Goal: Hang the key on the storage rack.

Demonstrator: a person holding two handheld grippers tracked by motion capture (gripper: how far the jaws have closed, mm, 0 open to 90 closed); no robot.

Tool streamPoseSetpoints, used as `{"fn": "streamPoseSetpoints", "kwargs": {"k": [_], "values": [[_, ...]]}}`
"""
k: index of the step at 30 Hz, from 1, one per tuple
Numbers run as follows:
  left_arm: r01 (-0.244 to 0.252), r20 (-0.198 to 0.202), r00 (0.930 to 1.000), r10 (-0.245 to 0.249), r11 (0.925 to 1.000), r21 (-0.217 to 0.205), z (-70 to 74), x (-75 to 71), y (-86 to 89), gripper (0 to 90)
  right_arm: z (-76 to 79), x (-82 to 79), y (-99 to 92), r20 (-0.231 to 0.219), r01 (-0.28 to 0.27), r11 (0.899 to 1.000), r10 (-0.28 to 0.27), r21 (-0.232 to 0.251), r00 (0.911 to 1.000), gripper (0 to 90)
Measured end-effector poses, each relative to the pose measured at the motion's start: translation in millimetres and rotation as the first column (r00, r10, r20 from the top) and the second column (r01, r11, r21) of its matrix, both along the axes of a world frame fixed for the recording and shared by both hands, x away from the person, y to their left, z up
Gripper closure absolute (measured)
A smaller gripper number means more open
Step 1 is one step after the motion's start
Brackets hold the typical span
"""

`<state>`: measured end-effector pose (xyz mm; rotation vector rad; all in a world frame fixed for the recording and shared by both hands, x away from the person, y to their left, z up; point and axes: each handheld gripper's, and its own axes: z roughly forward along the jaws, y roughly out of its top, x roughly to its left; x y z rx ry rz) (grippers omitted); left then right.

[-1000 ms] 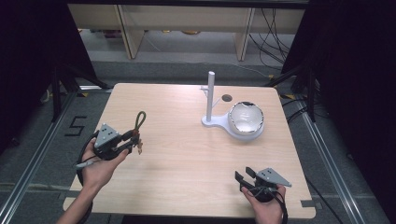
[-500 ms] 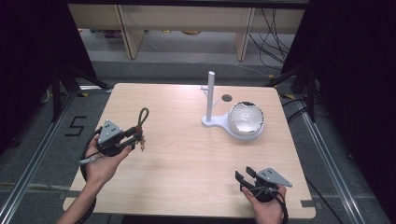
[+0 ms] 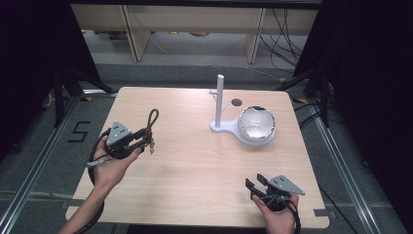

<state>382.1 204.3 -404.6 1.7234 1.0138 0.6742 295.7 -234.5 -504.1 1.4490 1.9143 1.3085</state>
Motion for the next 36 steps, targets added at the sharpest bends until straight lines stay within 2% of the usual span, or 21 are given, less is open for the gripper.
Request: {"fn": "streamPoseSetpoints", "kwargs": {"k": [2, 5, 13, 16, 19, 23, 24, 26, 27, 28, 31, 32, 36], "values": [[0.002, 0.001, 1.0, -0.002, 1.0, 0.0, 0.6, 1.4, -1.7, 69.1, -1.0, 2.7, -2.5, 0.029, -0.022, 0.999, 0.023, -0.022, 0.9993, 49.5], [0.01, 0.001, 1.0, -0.01, 0.9999, 0.004, 1.4, 3.4, -4.1, 69.1, -1.1, 2.9, -3.9, 0.035, -0.021, 0.999, 0.023, -0.046, 0.9991, 49.5], [0.013, 0.004, 0.9999, -0.013, 0.9999, 0.006, 4.6, 7.9, -9.1, 69.1, -1.0, 3.1, -4.0, 0.036, -0.021, 0.999, 0.022, -0.046, 0.9991, 49.6], [0.017, 0.01, 0.9998, -0.017, 0.9998, 0.005, 6.6, 10.3, -11.9, 69.1, -0.9, 3.0, -2.6, 0.031, -0.025, 0.999, 0.026, -0.023, 0.9992, 49.5], [0.019, 0.011, 0.9997, -0.019, 0.9998, 0.005, 7.2, 11.5, -13.8, 69.1, -0.4, 2.2, -2.9, 0.024, -0.016, 0.999, 0.017, -0.032, 0.9996, 49.6], [0.021, 0.011, 0.9997, -0.021, 0.9998, 0.005, 7.9, 13.2, -15.6, 69.1, -1.0, 3.1, -4.3, 0.038, -0.021, 0.999, 0.022, -0.046, 0.999, 49.6], [0.024, 0.015, 0.9996, -0.024, 0.9997, 0.003, 8.4, 14.6, -17.2, 69.1, 0.1, 0.2, -1.7, 0.001, 0.0, 1.0, 0.0, -0.014, 1.0, 49.5], [0.025, 0.013, 0.9996, -0.025, 0.9997, 0.006, 9.3, 15.6, -18.7, 69.1, -0.4, 0.9, -2.3, 0.009, -0.004, 1.0, 0.004, -0.02, 1.0, 49.6], [0.027, 0.014, 0.9995, -0.027, 0.9996, 0.008, 9.8, 16.2, -19.3, 69.1, -0.4, 2.7, -5.2, 0.037, -0.02, 0.999, 0.021, -0.049, 0.9991, 49.5], [0.027, 0.014, 0.9995, -0.027, 0.9996, 0.009, 10.4, 16.7, -19.8, 69.1, -0.9, 1.5, -1.6, 0.017, -0.006, 1.0, 0.006, 0.002, 0.9998, 49.6], [0.028, 0.018, 0.9994, -0.028, 0.9996, 0.01, 11.5, 18.0, -20.8, 69.1, -0.7, 1.7, -2.5, 0.02, -0.007, 1.0, 0.008, -0.015, 0.9998, 49.5], [0.03, 0.02, 0.9994, -0.03, 0.9995, 0.006, 12.5, 19.0, -22.4, 69.1, -0.8, 3.4, -4.9, 0.049, -0.019, 0.999, 0.021, -0.045, 0.9986, 49.6], [0.038, 0.022, 0.999, -0.038, 0.9993, 0.009, 14.3, 21.1, -26.3, 69.1, -1.1, 3.6, -4.9, 0.048, -0.02, 0.999, 0.022, -0.045, 0.9986, 49.5]]}}
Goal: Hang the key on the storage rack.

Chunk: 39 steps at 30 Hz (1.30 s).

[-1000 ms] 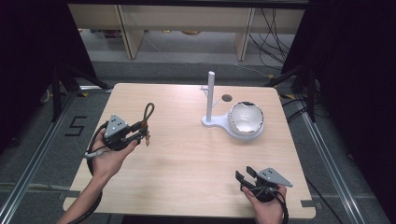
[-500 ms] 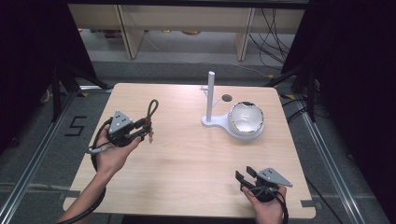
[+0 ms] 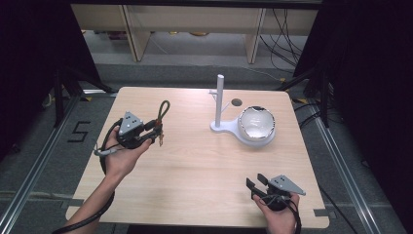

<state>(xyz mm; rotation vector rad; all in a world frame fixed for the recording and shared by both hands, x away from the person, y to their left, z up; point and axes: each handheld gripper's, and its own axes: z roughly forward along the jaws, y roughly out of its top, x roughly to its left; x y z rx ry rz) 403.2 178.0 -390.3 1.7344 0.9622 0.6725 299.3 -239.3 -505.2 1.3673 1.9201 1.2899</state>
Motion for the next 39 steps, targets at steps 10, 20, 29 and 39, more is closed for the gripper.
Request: {"fn": "streamPoseSetpoints", "kwargs": {"k": [10, 20, 29, 39], "values": [[0.019, 0.002, 0.9998, -0.019, 0.9998, 0.005, 3.2, 5.4, -9.9, 69.1, -0.5, 1.4, 0.8, 0.006, -0.006, 1.0, 0.006, 0.027, 1.0, 49.5], [0.03, 0.004, 0.9995, -0.03, 0.9995, -0.003, 5.0, 10.3, -17.6, 69.2, 0.2, 0.6, 1.4, -0.006, -0.003, 0.999, 0.003, 0.037, 1.0, 49.5], [0.035, 0.005, 0.9994, -0.035, 0.9993, 0.012, 8.6, 14.3, -22.5, 69.1, -0.5, 1.2, 1.5, 0.002, -0.005, 0.999, 0.005, 0.036, 1.0, 49.6], [0.046, 0.01, 0.9989, -0.046, 0.9989, 0.01, 11.5, 20.4, -29.3, 69.1, -0.1, -0.2, 2.8, -0.006, 0.008, 0.999, -0.008, 0.045, 1.0, 49.6]]}}
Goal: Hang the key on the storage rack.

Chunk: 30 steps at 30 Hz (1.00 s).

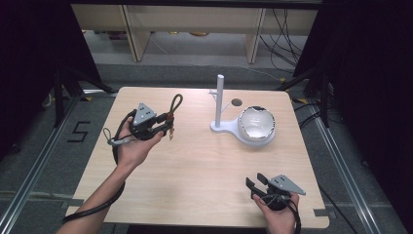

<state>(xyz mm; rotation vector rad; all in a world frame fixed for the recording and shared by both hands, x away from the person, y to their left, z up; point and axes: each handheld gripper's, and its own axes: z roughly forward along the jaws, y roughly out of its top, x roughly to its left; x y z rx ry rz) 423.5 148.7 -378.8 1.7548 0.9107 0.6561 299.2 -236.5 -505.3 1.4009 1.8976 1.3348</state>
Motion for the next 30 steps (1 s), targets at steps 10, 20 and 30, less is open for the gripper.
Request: {"fn": "streamPoseSetpoints", "kwargs": {"k": [10, 20, 30], "values": [[0.009, -0.001, 1.0, -0.009, 0.9999, 0.005, 0.7, 4.5, -9.2, 69.1, 0.1, 1.5, -2.7, 0.01, -0.019, 1.0, 0.019, -0.012, 0.9998, 49.6], [0.022, -0.002, 0.9998, -0.022, 0.9997, 0.011, 1.3, 10.0, -17.2, 69.1, -0.5, 1.9, -2.1, 0.014, -0.017, 1.0, 0.017, -0.017, 0.9998, 49.6], [0.037, 0.0, 0.9993, -0.037, 0.9991, 0.021, 3.1, 16.6, -25.8, 69.1, 1.2, 0.2, -2.9, 0.002, -0.003, 1.0, 0.003, -0.024, 1.0, 49.6]]}}
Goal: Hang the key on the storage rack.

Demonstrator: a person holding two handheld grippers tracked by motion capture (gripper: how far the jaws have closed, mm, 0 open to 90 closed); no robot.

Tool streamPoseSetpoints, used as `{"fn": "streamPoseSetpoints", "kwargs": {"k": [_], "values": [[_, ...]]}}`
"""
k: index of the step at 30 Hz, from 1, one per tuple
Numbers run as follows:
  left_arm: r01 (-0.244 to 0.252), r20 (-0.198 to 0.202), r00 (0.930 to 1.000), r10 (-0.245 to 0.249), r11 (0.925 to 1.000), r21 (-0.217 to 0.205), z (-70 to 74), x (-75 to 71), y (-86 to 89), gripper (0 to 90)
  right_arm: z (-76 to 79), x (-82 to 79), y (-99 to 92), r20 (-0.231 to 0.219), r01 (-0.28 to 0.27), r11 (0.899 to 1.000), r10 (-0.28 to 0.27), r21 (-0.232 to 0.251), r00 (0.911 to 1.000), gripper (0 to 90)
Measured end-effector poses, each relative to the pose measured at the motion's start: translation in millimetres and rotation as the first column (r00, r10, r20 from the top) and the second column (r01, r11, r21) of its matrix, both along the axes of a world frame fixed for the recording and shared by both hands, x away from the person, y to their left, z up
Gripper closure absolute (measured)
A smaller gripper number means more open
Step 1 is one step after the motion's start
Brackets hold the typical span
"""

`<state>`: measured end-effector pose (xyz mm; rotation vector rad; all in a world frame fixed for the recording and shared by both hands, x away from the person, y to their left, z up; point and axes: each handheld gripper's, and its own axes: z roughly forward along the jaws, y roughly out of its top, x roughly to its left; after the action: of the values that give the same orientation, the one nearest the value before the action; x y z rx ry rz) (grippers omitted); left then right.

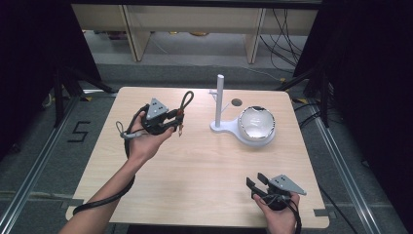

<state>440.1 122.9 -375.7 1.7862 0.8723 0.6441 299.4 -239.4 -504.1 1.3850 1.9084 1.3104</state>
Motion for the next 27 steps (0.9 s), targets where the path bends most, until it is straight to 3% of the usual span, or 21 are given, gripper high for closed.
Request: {"fn": "streamPoseSetpoints", "kwargs": {"k": [3, 9, 10, 19, 27], "values": [[0.007, 0.001, 1.0, -0.007, 0.9999, 0.008, 0.6, 2.1, -3.9, 69.1, -1.4, 1.1, 0.3, 0.01, -0.021, 1.0, 0.021, 0.011, 0.9997, 49.6], [0.009, -0.001, 1.0, -0.009, 0.9999, 0.009, 0.8, 5.2, -7.7, 69.1, 0.1, -0.4, 0.6, -0.003, -0.002, 1.0, 0.002, 0.002, 1.0, 49.6], [0.009, -0.001, 1.0, -0.009, 0.9999, 0.007, 0.6, 5.7, -8.4, 69.1, -1.3, 1.0, 0.6, 0.014, -0.009, 1.0, 0.009, 0.005, 0.9999, 49.6], [0.014, -0.01, 0.9999, -0.014, 0.9998, 0.011, -0.4, 11.8, -14.9, 69.1, -1.5, 1.4, 0.2, 0.017, -0.01, 1.0, 0.01, 0.004, 0.9998, 49.6], [0.02, -0.018, 0.9996, -0.02, 0.9997, 0.014, -1.4, 15.9, -21.0, 69.1, 0.6, -0.5, -1.0, -0.004, -0.005, 1.0, 0.005, -0.005, 1.0, 49.6]]}}
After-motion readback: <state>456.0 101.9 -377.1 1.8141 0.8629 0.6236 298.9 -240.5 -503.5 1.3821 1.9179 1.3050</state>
